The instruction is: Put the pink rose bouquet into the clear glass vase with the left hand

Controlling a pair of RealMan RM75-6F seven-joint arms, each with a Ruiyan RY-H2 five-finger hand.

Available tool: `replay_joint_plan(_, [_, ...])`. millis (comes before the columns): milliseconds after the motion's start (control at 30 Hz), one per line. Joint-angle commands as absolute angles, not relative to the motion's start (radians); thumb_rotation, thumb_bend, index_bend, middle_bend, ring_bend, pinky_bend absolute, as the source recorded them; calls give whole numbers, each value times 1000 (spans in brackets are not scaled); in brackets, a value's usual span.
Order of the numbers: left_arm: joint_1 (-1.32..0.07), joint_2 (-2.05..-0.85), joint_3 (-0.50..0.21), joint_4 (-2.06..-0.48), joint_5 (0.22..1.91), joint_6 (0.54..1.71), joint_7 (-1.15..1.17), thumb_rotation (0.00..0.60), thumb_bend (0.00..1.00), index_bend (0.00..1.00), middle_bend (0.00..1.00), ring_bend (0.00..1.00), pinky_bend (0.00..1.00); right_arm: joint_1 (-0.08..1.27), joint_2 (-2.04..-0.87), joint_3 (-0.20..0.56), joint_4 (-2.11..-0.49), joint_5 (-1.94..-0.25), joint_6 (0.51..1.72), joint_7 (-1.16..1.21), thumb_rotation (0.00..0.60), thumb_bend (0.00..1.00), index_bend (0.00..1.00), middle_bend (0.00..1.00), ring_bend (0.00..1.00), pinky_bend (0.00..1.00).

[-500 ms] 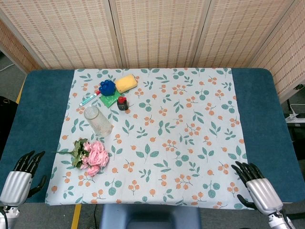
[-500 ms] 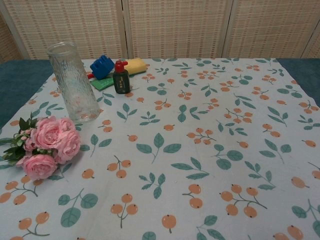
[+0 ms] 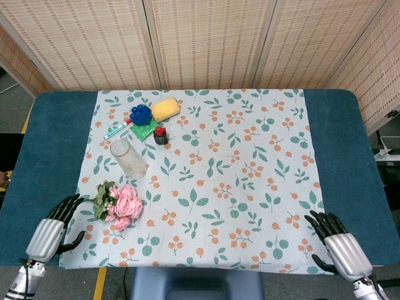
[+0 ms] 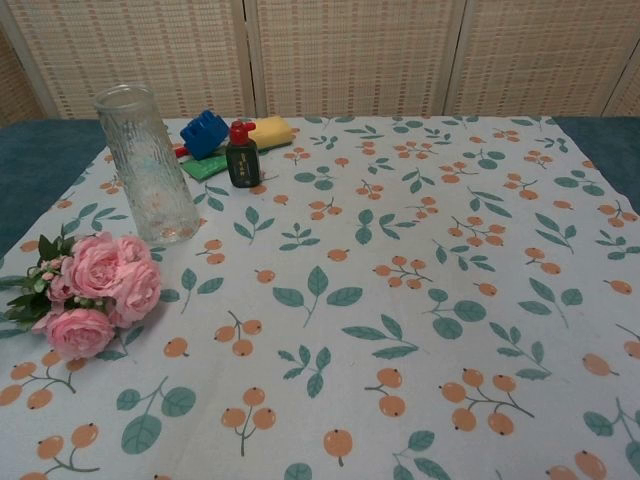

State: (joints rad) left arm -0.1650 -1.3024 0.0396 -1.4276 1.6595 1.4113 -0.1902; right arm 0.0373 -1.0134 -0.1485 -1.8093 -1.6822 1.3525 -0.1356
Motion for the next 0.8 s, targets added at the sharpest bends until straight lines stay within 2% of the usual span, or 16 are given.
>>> replay_joint_plan(33, [-282,-1319,1,-1497,1589,1225,-191,600,353,0,0,0,150,38,-1013,-147,-1809,-1679,1352,-134,600,213,0,0,0,0])
replay_joint_plan(133, [-347,-1338,-34,-1524,1533,1122,-155,600,348,0,0,0,149,39,-1013,-144,-1807,-1673,1350,-133,600,213,0,0,0,0])
replay_joint_plan(367, [-426,-1394,-93,-1525,1402,1010,6,600,343,0,0,0,149,46,-1014,-137,-1805,-1653,1335,-131,600,213,0,0,0,0])
replay_joint_plan(600, [-479,-1369,-97,-1580,1249,892,152,600,343,0,0,0,155,47,-1011,-130,-1804,-1641,1337,-126,600,213,0,0,0,0])
replay_joint_plan(733, [-491,-1364,-96,-1592,1214,872,184,600,342,0,0,3,161,48,-1012,-130,-1804,-1640,1335,-126,600,213,0,0,0,0])
replay_joint_plan(800, [-509,-1362,-90,-1598,1164,851,243,600,339,0,17,36,165,48,-1011,-131,-1805,-1640,1333,-126,600,213,0,0,0,0])
